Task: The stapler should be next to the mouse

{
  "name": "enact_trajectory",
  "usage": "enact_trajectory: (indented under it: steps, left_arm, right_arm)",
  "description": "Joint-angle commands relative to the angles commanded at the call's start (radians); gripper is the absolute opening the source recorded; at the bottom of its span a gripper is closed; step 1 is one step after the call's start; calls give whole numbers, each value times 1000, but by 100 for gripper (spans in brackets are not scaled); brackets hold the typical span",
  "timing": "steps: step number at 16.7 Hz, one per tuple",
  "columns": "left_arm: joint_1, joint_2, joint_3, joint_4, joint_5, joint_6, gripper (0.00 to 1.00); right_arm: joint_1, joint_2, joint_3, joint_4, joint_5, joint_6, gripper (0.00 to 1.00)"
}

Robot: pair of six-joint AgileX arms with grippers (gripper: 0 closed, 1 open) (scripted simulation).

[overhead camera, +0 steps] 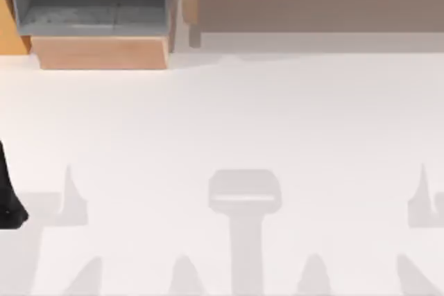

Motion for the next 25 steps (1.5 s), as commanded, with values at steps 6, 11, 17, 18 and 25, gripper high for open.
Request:
enact_trajectory:
  steps: [6,11,17,18,25]
  left_arm:
    - [0,0,0,0,0,0,100]
    - [0,0,0,0,0,0,100]
    - [0,0,0,0,0,0,100]
    - [0,0,0,0,0,0,100]
    - [0,0,0,0,0,0,100]
  right_arm:
    - [-48,107,90,-73,-2,-22,100]
    - [-186,474,324,-286,-2,-85,100]
    - [-381,1088,643,-607,4,-182,100]
    - [-411,1178,693,-656,5,-197,100]
    - [-565,1597,966,-894,0,-269,100]
